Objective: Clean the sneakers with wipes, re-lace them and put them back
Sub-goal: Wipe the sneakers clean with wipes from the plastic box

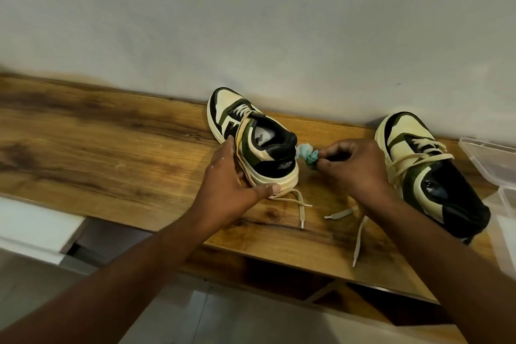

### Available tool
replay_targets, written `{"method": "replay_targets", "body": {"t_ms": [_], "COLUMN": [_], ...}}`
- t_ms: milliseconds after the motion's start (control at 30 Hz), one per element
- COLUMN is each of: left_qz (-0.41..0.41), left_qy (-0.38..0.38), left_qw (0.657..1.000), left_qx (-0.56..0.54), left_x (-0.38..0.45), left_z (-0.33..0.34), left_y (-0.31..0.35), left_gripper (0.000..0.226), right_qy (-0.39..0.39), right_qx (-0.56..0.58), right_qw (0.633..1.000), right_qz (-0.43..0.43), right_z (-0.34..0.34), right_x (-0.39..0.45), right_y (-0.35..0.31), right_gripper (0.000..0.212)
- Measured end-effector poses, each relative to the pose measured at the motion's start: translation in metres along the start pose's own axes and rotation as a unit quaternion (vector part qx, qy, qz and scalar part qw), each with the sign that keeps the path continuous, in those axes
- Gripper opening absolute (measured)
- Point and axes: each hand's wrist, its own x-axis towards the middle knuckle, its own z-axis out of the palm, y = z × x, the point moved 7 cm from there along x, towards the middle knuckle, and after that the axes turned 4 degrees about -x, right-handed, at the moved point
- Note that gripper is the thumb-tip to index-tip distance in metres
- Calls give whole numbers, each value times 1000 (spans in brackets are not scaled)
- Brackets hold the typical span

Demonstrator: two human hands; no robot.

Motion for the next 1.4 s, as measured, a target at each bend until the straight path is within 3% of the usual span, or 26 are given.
{"method": "replay_targets", "body": {"t_ms": [133, 233, 467, 567, 667, 800, 933, 1167, 1300, 1400], "left_qz": [5, -2, 5, -12, -52, -82, -119, -120, -114, -97], "left_qy": [22, 54, 67, 52, 11, -20, -34, -39, -7, 10], "left_qw": [999, 997, 998, 996, 980, 963, 943, 946, 941, 940], "left_qx": [38, 55, 3, -67, -192, -257, -309, -298, -319, -326], "left_x": [1, -4, -22, -21, -17, -15, -11, -13, -15, -17], "left_z": [-1, -10, -27, -31, -33, -33, -34, -31, -31, -28], "left_y": [5, 8, 12, 9, 3, 1, -8, -8, -1, 4], "left_gripper": [123, 128, 94, 82, 72, 56, 70, 46, 36, 28], "right_qy": [-77, -112, -172, -159, -96, -38, -50, -11, -11, -29], "right_qx": [-11, -2, 5, -11, 4, 31, 2, -31, -79, -154], "right_qw": [997, 992, 977, 979, 990, 996, 985, 956, 920, 868], "right_qz": [-19, -50, -123, -125, -101, -74, -163, -290, -384, -471], "right_z": [24, 40, 62, 53, 30, 17, 32, 39, 50, 67], "right_x": [-12, -27, -69, -70, -54, -43, -61, -85, -108, -131], "right_y": [-6, -18, -44, -51, -50, -43, -58, -79, -93, -101], "right_gripper": [27, 21, 17, 18, 19, 22, 23, 13, 17, 16]}}
